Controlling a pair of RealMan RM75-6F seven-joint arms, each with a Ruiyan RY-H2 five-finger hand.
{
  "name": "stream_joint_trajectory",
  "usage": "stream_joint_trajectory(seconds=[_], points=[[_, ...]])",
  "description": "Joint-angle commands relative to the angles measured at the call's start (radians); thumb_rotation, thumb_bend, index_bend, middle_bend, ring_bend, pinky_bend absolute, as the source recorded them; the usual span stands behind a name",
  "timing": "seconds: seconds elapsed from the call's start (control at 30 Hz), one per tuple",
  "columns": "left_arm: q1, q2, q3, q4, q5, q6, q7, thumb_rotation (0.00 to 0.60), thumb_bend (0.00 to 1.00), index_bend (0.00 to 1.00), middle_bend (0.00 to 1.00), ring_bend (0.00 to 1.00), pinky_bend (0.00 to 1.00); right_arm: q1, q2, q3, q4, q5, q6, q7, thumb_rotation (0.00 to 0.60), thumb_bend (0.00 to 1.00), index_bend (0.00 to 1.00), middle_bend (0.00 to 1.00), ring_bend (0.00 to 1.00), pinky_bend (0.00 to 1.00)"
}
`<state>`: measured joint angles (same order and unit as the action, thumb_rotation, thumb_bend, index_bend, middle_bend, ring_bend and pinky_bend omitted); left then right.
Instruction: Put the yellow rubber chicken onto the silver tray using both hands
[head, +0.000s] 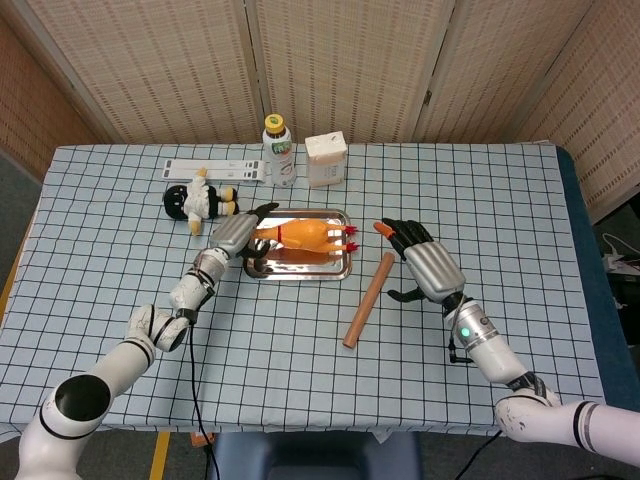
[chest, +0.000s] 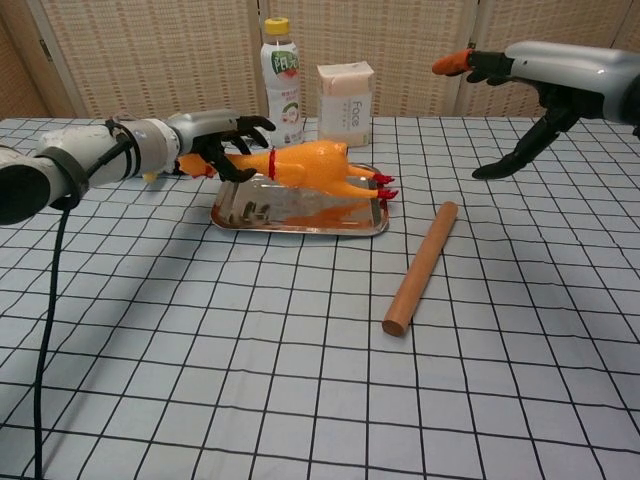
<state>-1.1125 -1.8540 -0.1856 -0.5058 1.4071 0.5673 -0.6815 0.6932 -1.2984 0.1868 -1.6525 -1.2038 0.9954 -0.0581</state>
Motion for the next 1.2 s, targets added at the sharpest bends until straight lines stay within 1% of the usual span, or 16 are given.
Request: stream_joint_trajectory(seconds=[0.03,0.1,0.2,0.3,0.33,0.43,0.5,0.57,0.63,0.67,0.77,0.83,0.93,1.03,1.1,1.2], points=[[-0.003,0.011,0.026,-0.014,0.03,0.026,-0.017,0.6,0.4,0.0,0.0,0.03,0.33,-0.01,0.008,-0.002,-0.014,-0.009,0.011,0.002,0.6,0.12,0.0,0.0,0.0,0.0],[0.0,0.027,0.038,-0.036,0.044,0.04,-0.016,0.6,0.39,0.0,0.0,0.0,0.28,-0.018,0.018,-0.004,-0.027,-0.013,0.018,0.001,0.6,0.12,0.0,0.0,0.0,0.0],[0.02,0.075,0.05,-0.105,0.066,0.108,0.003,0.6,0.39,0.0,0.0,0.0,0.24,-0.036,0.042,-0.01,-0.062,-0.022,0.039,-0.007,0.6,0.12,0.0,0.0,0.0,0.0],[0.063,0.165,0.062,-0.242,0.083,0.197,0.068,0.6,0.39,0.0,0.0,0.0,0.22,-0.063,0.07,-0.021,-0.105,-0.043,0.073,-0.016,0.6,0.12,0.0,0.0,0.0,0.0],[0.079,0.202,0.064,-0.303,0.082,0.218,0.094,0.6,0.39,0.0,0.0,0.0,0.21,-0.072,0.079,-0.026,-0.12,-0.05,0.083,-0.018,0.6,0.12,0.0,0.0,0.0,0.0],[0.159,0.351,0.073,-0.561,0.072,0.308,0.198,0.6,0.39,0.0,0.0,0.0,0.2,-0.109,0.116,-0.054,-0.176,-0.085,0.118,-0.033,0.6,0.12,0.0,0.0,0.0,0.0],[0.248,0.459,0.097,-0.757,0.073,0.417,0.291,0.6,0.38,0.0,0.0,0.0,0.18,-0.149,0.146,-0.091,-0.211,-0.118,0.159,-0.074,0.6,0.12,0.0,0.0,0.0,0.0],[0.358,0.555,0.148,-0.922,0.093,0.545,0.381,0.6,0.38,0.0,0.0,0.0,0.16,-0.202,0.176,-0.142,-0.244,-0.144,0.214,-0.16,0.6,0.12,0.0,0.0,0.0,0.0],[0.46,0.617,0.202,-1.016,0.116,0.663,0.452,0.6,0.39,0.0,0.0,0.0,0.14,-0.261,0.189,-0.191,-0.265,-0.162,0.28,-0.256,0.6,0.12,0.0,0.0,0.0,0.0],[0.53,0.643,0.239,-1.049,0.134,0.743,0.495,0.6,0.39,0.0,0.0,0.0,0.12,-0.306,0.184,-0.22,-0.268,-0.185,0.339,-0.313,0.6,0.12,0.0,0.0,0.0,0.0],[0.697,0.671,0.316,-1.064,0.163,0.925,0.597,0.6,0.39,0.0,0.0,0.0,0.1,-0.431,0.128,-0.28,-0.211,-0.287,0.516,-0.359,0.6,0.12,0.0,0.0,0.0,0.0],[0.804,0.662,0.352,-1.046,0.177,1.041,0.626,0.6,0.39,0.0,0.0,0.0,0.1,-0.512,0.081,-0.309,-0.132,-0.355,0.629,-0.324,0.6,0.12,0.0,0.0,0.0,0.0],[0.913,0.633,0.383,-1.001,0.193,1.144,0.656,0.6,0.39,0.0,0.0,0.0,0.1,-0.598,0.028,-0.325,-0.013,-0.412,0.746,-0.255,0.6,0.12,0.0,0.0,0.0,0.0],[0.968,0.614,0.389,-0.977,0.186,1.165,0.708,0.6,0.39,0.0,0.0,0.0,0.1,-0.635,0.001,-0.329,0.064,-0.433,0.778,-0.225,0.6,0.12,0.0,0.0,0.0,0.0],[0.973,0.625,0.393,-0.988,0.202,1.159,0.722,0.6,0.39,0.0,0.0,0.0,0.1,-0.639,0.009,-0.33,0.066,-0.446,0.775,-0.193,0.6,0.12,0.0,0.0,0.0,0.0],[0.98,0.638,0.385,-0.996,0.215,1.153,0.69,0.6,0.39,0.0,0.01,0.0,0.1,-0.643,0.021,-0.32,0.061,-0.452,0.765,-0.166,0.6,0.12,0.0,0.0,0.0,0.0]])
